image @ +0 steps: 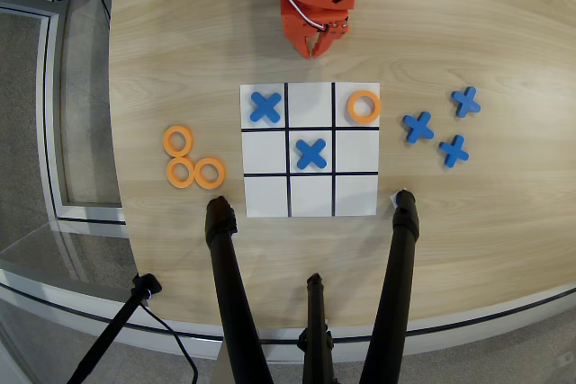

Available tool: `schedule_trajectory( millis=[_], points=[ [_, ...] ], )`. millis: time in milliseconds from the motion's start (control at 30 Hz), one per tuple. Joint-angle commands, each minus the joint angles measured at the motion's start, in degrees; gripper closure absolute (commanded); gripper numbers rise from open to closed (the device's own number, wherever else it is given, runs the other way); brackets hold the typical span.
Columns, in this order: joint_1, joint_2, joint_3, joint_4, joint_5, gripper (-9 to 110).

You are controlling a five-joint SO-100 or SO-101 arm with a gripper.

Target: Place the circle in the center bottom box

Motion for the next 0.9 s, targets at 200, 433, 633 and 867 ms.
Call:
schedule_trajectory(
  millis=[200, 433, 633, 867],
  points=[
    [-0.09, -5.45, -1.23, -4.13, 0.88, 101],
    [0.97, -9.23, -6.86, -3.52, 1.76, 98],
    [2.72, -15.73, -14.77, -3.60, 2.11, 92],
    [5.10, -32.34, -30.59, -5.62, 4.39, 79]
  ],
)
